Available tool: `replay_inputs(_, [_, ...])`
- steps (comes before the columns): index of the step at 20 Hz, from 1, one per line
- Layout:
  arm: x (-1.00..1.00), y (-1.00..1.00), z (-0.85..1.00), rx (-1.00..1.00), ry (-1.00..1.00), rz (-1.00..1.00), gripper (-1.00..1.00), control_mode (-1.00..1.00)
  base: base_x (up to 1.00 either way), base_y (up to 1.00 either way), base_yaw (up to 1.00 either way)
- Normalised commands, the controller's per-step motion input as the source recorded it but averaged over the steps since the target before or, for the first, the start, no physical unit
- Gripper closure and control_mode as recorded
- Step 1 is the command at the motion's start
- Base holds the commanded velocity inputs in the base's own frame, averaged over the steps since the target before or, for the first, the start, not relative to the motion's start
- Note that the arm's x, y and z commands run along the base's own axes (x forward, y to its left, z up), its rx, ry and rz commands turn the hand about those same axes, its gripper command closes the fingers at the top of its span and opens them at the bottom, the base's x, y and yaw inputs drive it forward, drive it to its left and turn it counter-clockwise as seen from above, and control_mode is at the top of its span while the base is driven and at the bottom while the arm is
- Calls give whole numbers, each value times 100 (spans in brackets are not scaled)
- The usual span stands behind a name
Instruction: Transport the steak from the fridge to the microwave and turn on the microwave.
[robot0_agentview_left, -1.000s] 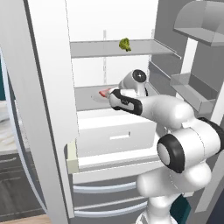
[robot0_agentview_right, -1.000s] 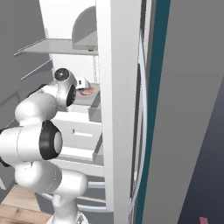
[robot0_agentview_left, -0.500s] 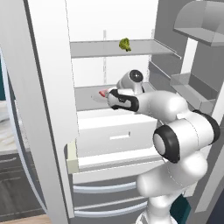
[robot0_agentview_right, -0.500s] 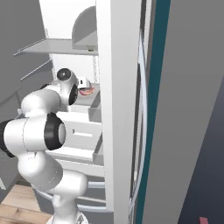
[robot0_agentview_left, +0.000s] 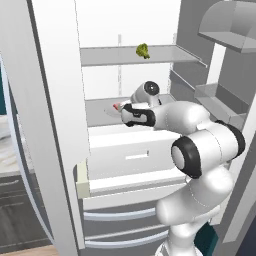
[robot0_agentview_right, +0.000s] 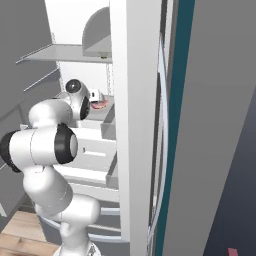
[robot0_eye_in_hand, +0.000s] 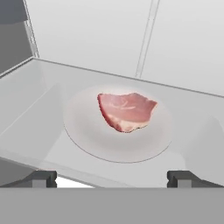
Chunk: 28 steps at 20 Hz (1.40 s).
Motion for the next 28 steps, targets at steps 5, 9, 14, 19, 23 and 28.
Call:
replay_inputs(5, [24,3,-9,0,0,0,-100,-100,0,0,0])
replay_inputs(9, [22,0,-5,0,2,0,-100,-100,0,0,0])
replay_inputs(14, [23,1,-4,0,8,0,-100,-100,0,0,0])
replay_inputs(19, [20,6,-8,0,9,0,-100,-100,0,0,0])
replay_inputs(23, [18,5,-12,0,0,0,-100,-100,0,0,0])
replay_inputs(28, [15,10,-15,-1,0,0,-100,-100,0,0,0])
